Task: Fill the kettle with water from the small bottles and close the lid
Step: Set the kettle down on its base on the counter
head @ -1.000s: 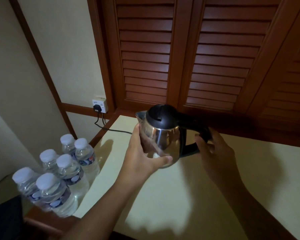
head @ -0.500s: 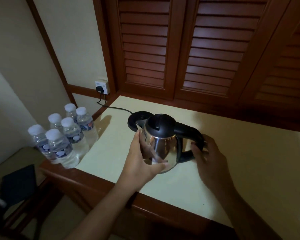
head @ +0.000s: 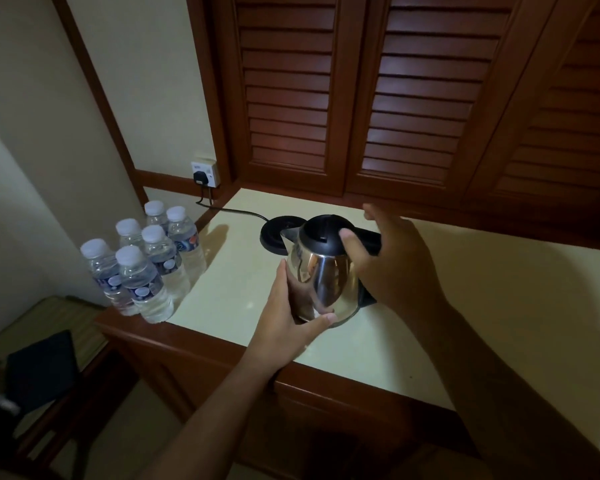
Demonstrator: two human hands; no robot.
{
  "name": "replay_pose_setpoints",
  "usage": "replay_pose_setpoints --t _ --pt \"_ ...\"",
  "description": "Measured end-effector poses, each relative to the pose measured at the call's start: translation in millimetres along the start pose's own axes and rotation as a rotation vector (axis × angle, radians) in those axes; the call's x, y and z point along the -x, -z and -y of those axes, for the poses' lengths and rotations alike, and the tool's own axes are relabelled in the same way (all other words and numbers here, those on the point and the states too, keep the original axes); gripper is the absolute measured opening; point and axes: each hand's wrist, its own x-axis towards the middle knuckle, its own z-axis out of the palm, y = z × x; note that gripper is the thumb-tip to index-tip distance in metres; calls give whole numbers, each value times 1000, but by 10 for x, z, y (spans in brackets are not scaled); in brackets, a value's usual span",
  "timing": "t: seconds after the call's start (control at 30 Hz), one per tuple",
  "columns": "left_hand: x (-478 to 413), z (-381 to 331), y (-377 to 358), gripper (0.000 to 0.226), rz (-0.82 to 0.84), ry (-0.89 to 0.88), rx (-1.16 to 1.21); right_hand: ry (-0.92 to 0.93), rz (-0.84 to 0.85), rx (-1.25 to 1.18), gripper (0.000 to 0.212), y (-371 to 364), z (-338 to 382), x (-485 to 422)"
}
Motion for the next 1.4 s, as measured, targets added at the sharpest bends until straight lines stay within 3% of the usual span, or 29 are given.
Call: replay_pose_setpoints --t 0.1,0.23,0.43,0.63,0.87,1.07,1.23,1.4 --pt "-12 23 24 116 0 24 37 36 -7 159 55 -130 175 -151" --pt "-21 96 24 121 8 21 30 -45 19 327 54 -249 356 -284" --pt "2 103 49 123 10 24 18 -80 27 360 36 -252 494 -385" --pt "-11 109 44 117 3 0 14 -87 -14 220 22 -119 490 -370" --pt "19 90 72 97 14 -33 31 -383 -66 -397 25 158 114 -90" --pt "11 105 32 106 -1 -64 10 -500 -184 -600 27 30 -185 174" --pt "24 130 -26 94 -61 -93 -40 -399 -406 -489 33 -226 -156 788" --pt "81 130 -41 101 -155 -110 -101 -315 -200 -451 38 -635 -73 1148"
